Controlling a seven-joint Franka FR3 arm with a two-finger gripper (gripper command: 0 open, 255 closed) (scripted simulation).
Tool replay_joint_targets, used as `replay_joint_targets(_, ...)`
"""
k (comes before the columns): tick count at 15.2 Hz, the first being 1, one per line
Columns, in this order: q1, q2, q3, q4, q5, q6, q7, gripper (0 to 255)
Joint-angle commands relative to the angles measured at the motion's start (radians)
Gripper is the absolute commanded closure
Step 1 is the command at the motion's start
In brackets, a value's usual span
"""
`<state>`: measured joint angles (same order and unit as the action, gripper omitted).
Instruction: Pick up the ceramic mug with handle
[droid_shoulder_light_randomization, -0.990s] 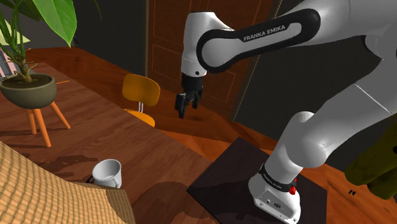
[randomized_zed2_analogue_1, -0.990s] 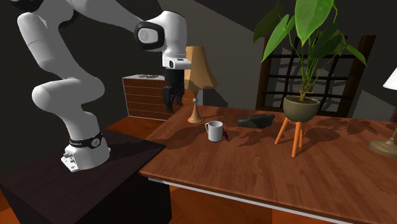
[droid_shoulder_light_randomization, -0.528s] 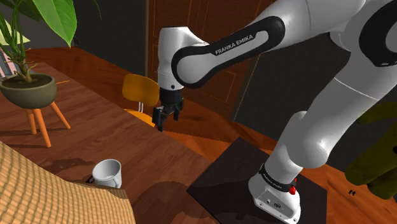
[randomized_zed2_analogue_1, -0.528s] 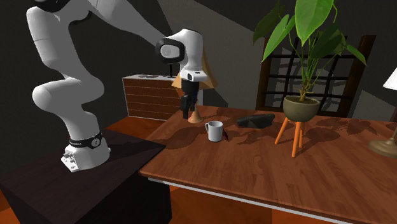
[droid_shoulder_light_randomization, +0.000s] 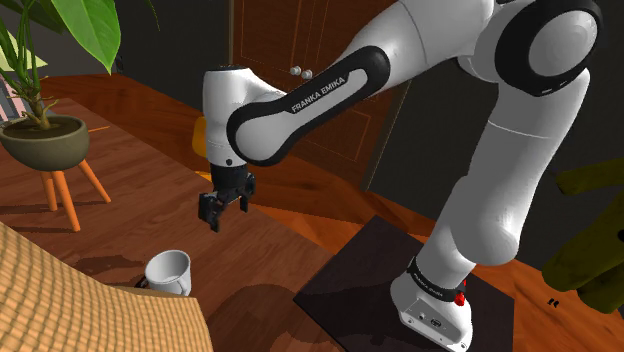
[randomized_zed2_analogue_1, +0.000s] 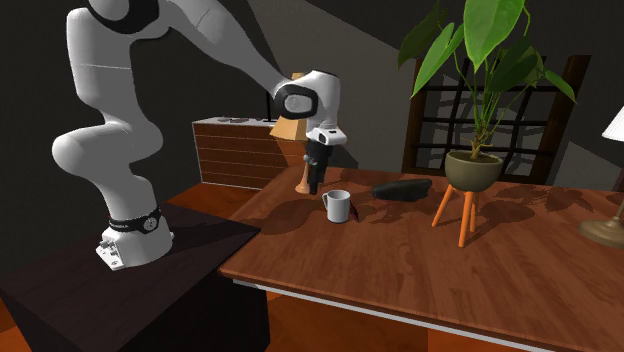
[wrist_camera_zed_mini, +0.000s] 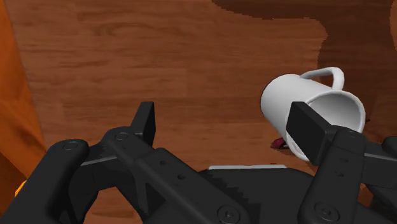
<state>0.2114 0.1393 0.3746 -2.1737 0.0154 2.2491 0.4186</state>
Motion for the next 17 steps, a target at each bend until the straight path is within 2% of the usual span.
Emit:
replay_joint_targets(1, 0.025, 0.098, 0.006, 0.069, -0.035, 0.024, 0.048, 0)
replay_joint_targets(8, 0.123, 0.360, -0.006, 0.311, -0.110, 0.033, 0.145, 0)
replay_joint_targets(17, 0.140, 0.435, -0.025, 0.311, -0.136, 0.106, 0.155, 0)
